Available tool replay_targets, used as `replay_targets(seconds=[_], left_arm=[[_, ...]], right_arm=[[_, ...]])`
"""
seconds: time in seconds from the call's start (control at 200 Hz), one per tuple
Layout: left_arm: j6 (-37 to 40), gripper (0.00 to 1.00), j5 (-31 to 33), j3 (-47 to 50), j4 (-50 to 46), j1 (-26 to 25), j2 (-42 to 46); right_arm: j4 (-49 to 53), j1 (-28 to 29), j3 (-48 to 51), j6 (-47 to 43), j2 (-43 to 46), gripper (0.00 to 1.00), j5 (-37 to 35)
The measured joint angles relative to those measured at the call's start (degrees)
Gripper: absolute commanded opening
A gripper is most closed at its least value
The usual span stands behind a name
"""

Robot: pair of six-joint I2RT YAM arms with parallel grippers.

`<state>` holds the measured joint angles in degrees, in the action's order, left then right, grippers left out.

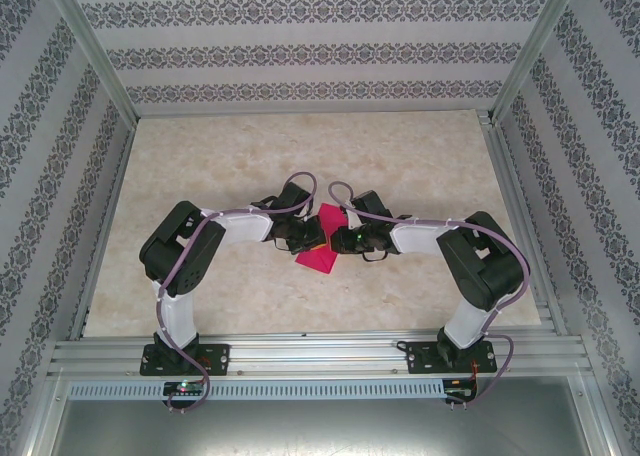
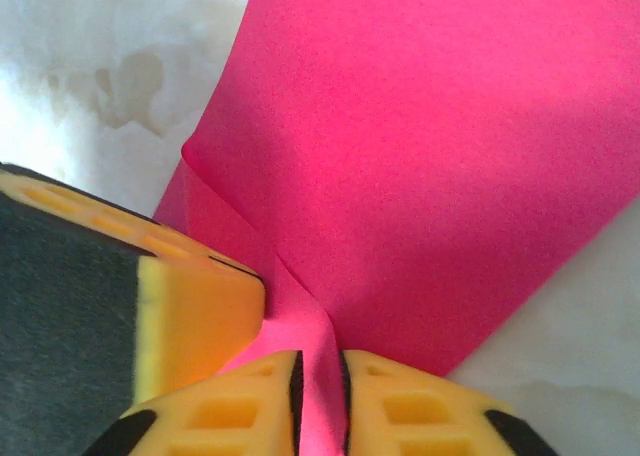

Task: Fold a paper plane with a square sheet of paper (pick it up from the middle)
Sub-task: Fold the triangle a second time at the center of the table.

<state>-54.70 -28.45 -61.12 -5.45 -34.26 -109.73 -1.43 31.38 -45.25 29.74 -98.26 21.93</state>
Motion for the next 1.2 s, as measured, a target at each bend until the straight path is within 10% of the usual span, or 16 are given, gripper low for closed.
replay_targets(seconds=[0.215,0.405,1.199], left_arm=[[0.28,0.00,-0.02,0.02,0.04,0.00,0.00],[0.48,0.00,-0.02,0.02,0.04,0.00,0.00],[1.57,0.00,-0.04,-0.02,-0.02,0.00,0.00]], right_arm=[[4.94,-0.15,0.00,1.62,8.41,0.32,-1.95],[4.55,0.98,1.36,5.05,13.97,0.12,-0.76],[-2.03,8.50,3.30,17.09,2.05,0.04,2.62]])
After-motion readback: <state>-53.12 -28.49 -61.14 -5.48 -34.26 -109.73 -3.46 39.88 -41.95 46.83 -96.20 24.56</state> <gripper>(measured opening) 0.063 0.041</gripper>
